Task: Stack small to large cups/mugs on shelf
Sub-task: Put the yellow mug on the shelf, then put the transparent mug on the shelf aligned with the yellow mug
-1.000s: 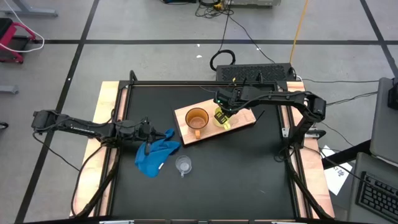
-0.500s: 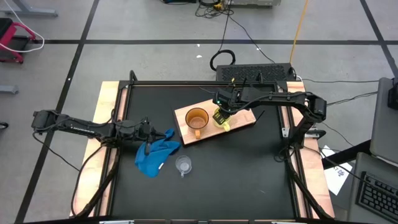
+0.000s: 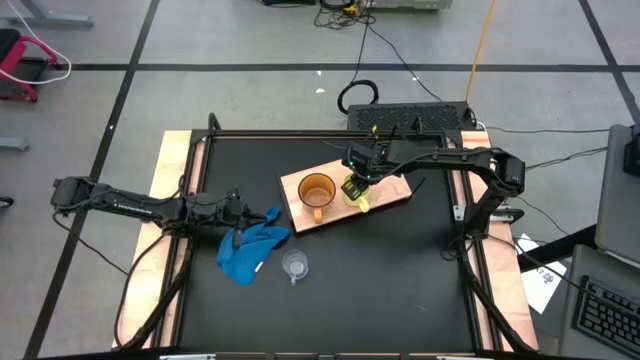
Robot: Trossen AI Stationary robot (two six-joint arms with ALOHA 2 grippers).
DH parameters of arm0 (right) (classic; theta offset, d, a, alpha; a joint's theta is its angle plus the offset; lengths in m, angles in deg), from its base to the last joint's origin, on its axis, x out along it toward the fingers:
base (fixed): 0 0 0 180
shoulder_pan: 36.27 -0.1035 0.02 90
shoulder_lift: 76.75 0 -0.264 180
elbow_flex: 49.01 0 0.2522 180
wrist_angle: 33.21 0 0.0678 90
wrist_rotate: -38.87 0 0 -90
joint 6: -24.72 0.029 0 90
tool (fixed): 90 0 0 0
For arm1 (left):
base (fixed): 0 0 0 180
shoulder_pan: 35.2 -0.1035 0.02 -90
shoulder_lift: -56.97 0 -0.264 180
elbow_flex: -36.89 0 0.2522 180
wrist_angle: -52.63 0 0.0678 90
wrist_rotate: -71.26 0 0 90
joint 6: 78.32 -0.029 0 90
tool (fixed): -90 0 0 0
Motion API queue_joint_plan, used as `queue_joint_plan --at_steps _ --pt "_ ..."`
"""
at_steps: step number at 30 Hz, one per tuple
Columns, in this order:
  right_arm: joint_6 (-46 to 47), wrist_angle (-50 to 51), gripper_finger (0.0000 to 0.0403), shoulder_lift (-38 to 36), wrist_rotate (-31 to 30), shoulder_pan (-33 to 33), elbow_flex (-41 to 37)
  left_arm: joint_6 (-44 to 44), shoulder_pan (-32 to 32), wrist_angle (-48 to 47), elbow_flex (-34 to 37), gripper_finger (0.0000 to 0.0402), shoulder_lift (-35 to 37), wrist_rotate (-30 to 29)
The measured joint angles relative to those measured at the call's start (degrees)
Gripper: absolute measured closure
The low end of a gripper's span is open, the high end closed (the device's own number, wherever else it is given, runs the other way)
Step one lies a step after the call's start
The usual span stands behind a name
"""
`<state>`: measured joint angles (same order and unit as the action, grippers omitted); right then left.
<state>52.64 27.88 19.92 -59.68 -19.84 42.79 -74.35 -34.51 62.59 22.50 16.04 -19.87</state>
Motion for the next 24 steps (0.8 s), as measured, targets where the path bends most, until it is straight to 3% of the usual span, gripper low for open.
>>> queue_joint_plan --at_steps 6,24 --pt "-0.1 0.5 0.0291 -1.4 2.8 0.0 0.1 -0.2 0.6 0.0 0.0 0.0371 0.0 0.0" --pt "1.3 0.5 0.0291 -11.8 2.9 0.0 0.1 -0.3 1.1 0.2 0.0 0.0371 0.0 -0.5"
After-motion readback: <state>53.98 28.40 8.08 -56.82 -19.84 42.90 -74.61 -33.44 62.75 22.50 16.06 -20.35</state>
